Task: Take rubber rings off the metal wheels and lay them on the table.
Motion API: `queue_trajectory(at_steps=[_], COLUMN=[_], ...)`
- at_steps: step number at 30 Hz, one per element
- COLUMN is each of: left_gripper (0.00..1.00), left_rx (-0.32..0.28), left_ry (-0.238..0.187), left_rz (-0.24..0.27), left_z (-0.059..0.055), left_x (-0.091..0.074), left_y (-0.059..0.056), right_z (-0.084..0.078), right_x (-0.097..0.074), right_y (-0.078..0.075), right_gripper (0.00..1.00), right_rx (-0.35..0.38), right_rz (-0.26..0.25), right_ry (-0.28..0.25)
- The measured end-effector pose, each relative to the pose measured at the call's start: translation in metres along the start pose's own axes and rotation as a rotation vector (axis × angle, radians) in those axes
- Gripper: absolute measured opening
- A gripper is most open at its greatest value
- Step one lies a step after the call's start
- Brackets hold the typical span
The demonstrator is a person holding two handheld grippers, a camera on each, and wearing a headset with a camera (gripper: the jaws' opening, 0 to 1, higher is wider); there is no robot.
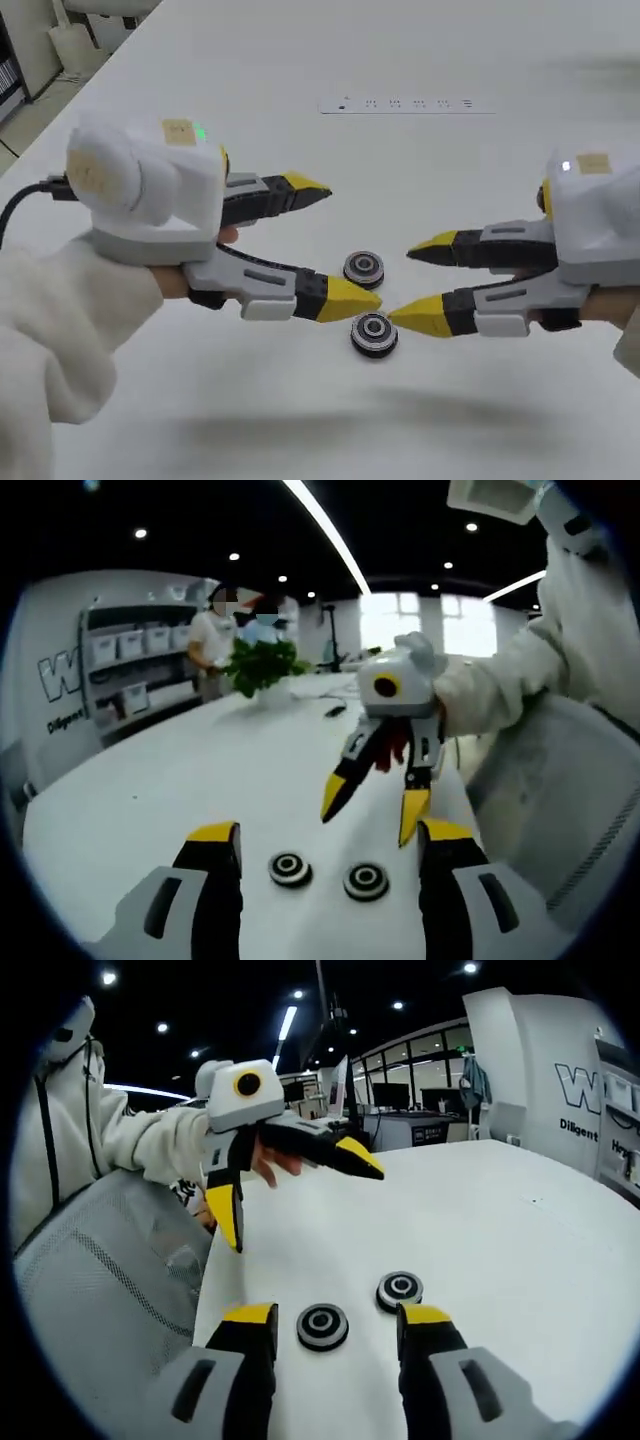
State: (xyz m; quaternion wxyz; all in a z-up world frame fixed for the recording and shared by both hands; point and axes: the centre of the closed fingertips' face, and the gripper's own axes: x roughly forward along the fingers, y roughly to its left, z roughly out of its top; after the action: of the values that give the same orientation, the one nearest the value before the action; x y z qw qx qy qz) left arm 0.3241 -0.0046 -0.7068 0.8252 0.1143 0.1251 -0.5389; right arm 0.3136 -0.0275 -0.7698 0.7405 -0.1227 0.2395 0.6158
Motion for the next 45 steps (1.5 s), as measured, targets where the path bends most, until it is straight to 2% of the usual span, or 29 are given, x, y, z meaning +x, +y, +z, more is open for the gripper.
queue_trajectory(at_steps=[2, 4, 8, 12, 13, 18, 20, 22, 26, 28, 40, 42, 45], left_gripper=[0.68, 0.66, 0.61, 0.57, 0.56, 0.52, 0.48, 0.45, 0.32, 0.27, 0.21, 0.2, 0.17], left_rx=[0.0, 0.016, 0.02, 0.011, 0.016, -0.005, 0.001, 0.0, -0.008, -0.027, -0.026, -0.046, -0.045], left_ry=[-0.008, 0.018, 0.042, 0.05, 0.065, 0.077, 0.101, 0.103, 0.112, 0.096, 0.148, 0.147, 0.148], left_rz=[-0.011, -0.043, -0.065, -0.076, -0.081, -0.074, -0.077, -0.071, -0.066, -0.061, -0.08, -0.075, -0.074], left_z=[-0.002, -0.01, -0.022, -0.03, -0.035, -0.045, -0.051, -0.053, -0.057, -0.057, -0.071, -0.072, -0.073], left_x=[0.004, 0.01, 0.015, 0.018, 0.019, 0.022, 0.023, 0.023, 0.025, 0.027, 0.035, 0.035, 0.035], left_y=[-0.005, -0.013, -0.019, -0.022, -0.022, -0.021, -0.021, -0.021, -0.02, -0.021, -0.029, -0.028, -0.028], right_z=[-0.002, -0.005, -0.011, -0.016, -0.017, -0.022, -0.023, -0.023, -0.025, -0.026, -0.03, -0.03, -0.029], right_x=[0.003, 0.005, 0.008, 0.012, 0.013, 0.015, 0.016, 0.017, 0.017, 0.018, 0.02, 0.019, 0.019], right_y=[0.001, 0.004, 0.005, 0.008, 0.009, 0.012, 0.012, 0.012, 0.012, 0.012, 0.012, 0.011, 0.009], right_gripper=[0.44, 0.41, 0.36, 0.34, 0.33, 0.28, 0.28, 0.27, 0.25, 0.24, 0.2, 0.21, 0.2], right_rx=[-0.007, -0.002, 0.002, 0.002, 0.0, 0.003, 0.002, 0.008, 0.016, 0.018, 0.033, 0.033, 0.039], right_rz=[-0.002, 0.004, 0.012, 0.022, 0.026, 0.036, 0.034, 0.032, 0.031, 0.033, 0.037, 0.03, 0.022], right_ry=[-0.013, -0.015, -0.017, -0.011, -0.006, 0.004, 0.01, 0.009, 0.016, 0.019, 0.037, 0.038, 0.033])
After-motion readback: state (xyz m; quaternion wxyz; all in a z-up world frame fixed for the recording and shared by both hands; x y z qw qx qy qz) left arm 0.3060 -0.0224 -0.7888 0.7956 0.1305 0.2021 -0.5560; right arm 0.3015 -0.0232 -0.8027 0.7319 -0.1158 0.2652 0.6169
